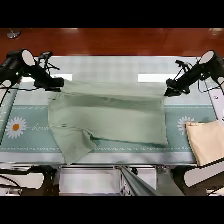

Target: Fold the shirts.

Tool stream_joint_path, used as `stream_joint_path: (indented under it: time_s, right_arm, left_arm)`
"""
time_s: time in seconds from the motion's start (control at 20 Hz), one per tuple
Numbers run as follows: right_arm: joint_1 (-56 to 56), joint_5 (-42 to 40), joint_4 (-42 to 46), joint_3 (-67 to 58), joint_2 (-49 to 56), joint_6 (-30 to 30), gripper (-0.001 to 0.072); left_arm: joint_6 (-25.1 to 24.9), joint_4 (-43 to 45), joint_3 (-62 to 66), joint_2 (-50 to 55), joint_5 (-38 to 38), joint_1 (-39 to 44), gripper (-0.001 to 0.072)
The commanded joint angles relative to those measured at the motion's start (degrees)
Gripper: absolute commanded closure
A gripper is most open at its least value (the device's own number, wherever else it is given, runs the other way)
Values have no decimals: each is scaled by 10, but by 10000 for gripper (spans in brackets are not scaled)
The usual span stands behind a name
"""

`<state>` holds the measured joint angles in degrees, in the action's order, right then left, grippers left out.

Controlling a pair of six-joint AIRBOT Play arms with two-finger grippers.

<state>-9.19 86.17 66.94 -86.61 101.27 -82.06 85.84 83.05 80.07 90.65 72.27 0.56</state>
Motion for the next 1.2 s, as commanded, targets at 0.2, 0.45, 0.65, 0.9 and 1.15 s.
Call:
stream_joint_path:
  time_s: [0.2,0.45,0.65,0.9,1.15]
  right_arm:
    - [-9,-19,-38,56,-17,9,94]
    - [-84,-44,45,138,-150,17,95]
    - [-144,-185,-135,394,-318,73,95]
    - [-116,-212,-216,546,-396,120,95]
    - [-81,-239,-243,553,-396,114,95]
  left_arm:
    - [-23,-1,-2,5,72,-23,4]
    - [-28,-61,-102,-64,122,-139,4]
    - [-63,-188,-321,-160,76,-278,4]
    - [-115,-275,-464,-223,28,-369,4]
    - [-188,-357,-563,-223,-20,-304,4]
